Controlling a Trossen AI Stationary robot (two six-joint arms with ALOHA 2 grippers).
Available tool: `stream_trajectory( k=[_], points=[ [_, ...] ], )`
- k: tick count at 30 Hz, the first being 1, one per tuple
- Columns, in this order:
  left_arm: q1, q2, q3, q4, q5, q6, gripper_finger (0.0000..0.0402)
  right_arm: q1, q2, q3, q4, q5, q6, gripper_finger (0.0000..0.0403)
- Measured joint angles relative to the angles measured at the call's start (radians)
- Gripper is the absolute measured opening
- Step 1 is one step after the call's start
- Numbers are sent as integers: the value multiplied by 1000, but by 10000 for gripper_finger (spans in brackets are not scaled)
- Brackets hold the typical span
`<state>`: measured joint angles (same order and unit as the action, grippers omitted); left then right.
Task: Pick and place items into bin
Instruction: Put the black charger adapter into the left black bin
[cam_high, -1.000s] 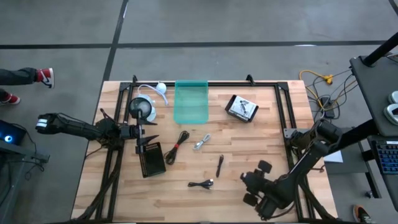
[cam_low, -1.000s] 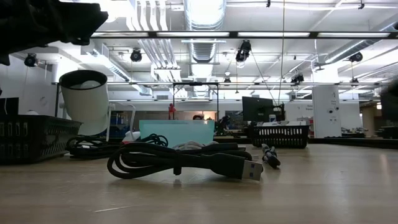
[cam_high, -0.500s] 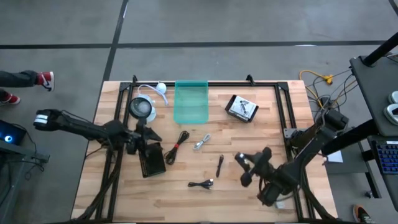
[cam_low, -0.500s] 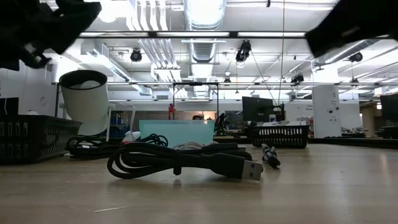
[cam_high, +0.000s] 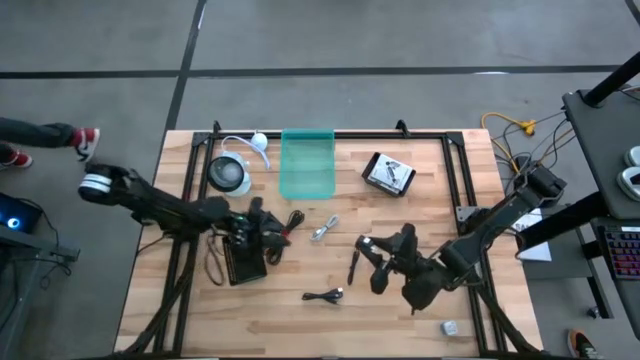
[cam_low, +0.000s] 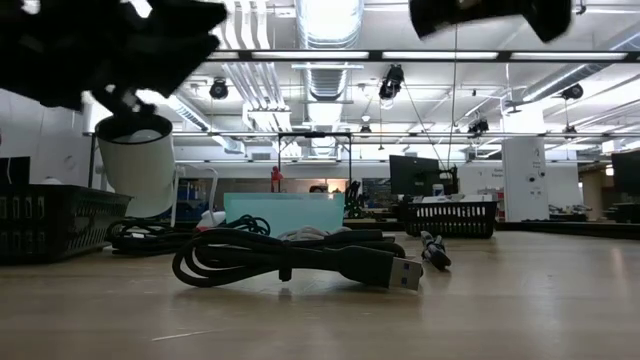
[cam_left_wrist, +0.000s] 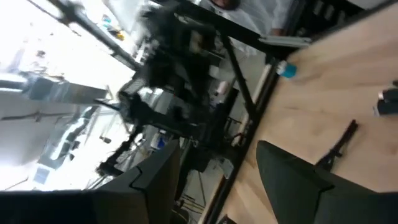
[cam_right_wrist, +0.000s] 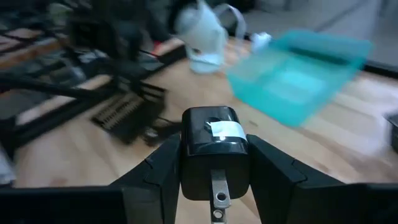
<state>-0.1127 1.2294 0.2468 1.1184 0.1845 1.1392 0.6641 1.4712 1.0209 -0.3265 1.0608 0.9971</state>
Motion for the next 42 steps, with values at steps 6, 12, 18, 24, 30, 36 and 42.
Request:
stream_trajectory(
  k=[6, 12, 18, 24, 30, 36, 42],
  points=[
    [0, 204, 199, 29, 5, 37, 196, -31, -11, 2, 197, -96, -201, 136],
    [0, 372, 364, 25, 6, 181, 196, -29, -12, 1, 240, -120, -246, 136],
    [0, 488, 516, 27, 5, 186, 196, -30, -15, 2, 248, -122, -276, 136],
    [0, 562, 614, 28, 8, 187, 196, -29, -25, 3, 247, -123, -281, 136],
    [0, 575, 641, 23, 8, 176, 196, -31, -26, 4, 236, -126, -294, 136],
    [-3, 569, 637, 25, 68, 176, 196, -29, -26, 4, 227, -119, -300, 136],
    [-25, 569, 633, 25, 98, 173, 196, -29, -25, 4, 219, -124, -302, 136]
  ],
)
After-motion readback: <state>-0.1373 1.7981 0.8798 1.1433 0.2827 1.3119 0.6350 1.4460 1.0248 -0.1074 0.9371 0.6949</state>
